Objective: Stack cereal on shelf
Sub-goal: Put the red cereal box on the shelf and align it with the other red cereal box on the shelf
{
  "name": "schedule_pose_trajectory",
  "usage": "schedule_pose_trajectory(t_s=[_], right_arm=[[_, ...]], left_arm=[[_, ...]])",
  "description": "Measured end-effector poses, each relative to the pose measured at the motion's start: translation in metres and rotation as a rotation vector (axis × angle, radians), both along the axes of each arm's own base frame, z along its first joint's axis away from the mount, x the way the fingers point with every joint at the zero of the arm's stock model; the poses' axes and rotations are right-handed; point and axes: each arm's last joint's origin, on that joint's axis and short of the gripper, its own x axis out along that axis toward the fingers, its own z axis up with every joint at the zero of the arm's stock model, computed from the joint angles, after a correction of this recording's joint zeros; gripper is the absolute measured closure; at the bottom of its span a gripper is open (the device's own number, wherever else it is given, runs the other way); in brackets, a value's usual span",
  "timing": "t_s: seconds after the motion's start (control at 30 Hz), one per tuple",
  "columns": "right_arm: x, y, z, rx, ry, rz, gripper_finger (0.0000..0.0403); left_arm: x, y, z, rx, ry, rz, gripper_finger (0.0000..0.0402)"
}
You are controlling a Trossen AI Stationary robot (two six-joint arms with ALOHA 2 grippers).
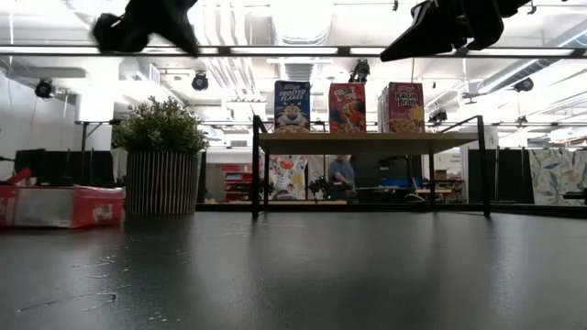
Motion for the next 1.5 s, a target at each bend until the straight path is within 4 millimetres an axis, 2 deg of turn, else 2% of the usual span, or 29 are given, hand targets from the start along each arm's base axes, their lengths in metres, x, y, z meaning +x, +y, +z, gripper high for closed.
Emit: schedule_pose_trajectory(t_s=[0.1, 0.17, 0.27, 0.47, 0.67, 0.8, 1.03, 1.3, 1.37, 1.5], right_arm=[[0.0, 0.0, 0.0, 0.003, 0.0, -0.001, 0.0394], [0.0, 0.0, 0.0, 0.003, 0.0, -0.001, 0.0394], [0.0, 0.0, 0.0, 0.003, 0.0, -0.001, 0.0394], [0.0, 0.0, 0.0, 0.003, 0.0, -0.001, 0.0394], [0.0, 0.0, 0.0, 0.003, -0.001, -0.002, 0.0394], [0.0, 0.0, 0.0, 0.0, 0.0, -0.001, 0.0394], [0.0, 0.0, 0.0, -0.001, 0.001, 0.0, 0.0394], [0.0, 0.0, 0.0, -0.001, 0.001, 0.0, 0.0394], [0.0, 0.0, 0.0, -0.002, 0.001, 0.001, 0.0394], [0.0, 0.0, 0.0, -0.003, 0.003, 0.001, 0.0394]], left_arm=[[0.004, -0.001, 0.014, 0.102, 0.192, -0.08, 0.0402], [0.002, -0.002, 0.013, 0.158, 0.397, -0.116, 0.0401], [0.0, -0.002, 0.0, 0.218, 0.697, -0.098, 0.0402], [0.024, -0.009, -0.05, 0.212, 0.794, -0.191, 0.0401], [0.025, -0.011, -0.105, 0.149, 1.069, -0.208, 0.0402], [0.025, -0.014, -0.129, 0.109, 1.174, -0.212, 0.0402], [0.041, -0.02, -0.143, 0.067, 1.17, -0.263, 0.0402], [0.075, -0.028, -0.146, 0.067, 1.068, -0.346, 0.0401], [0.086, -0.03, -0.145, 0.091, 1.039, -0.395, 0.0401], [0.124, -0.036, -0.131, 0.211, 0.868, -0.531, 0.0402]])
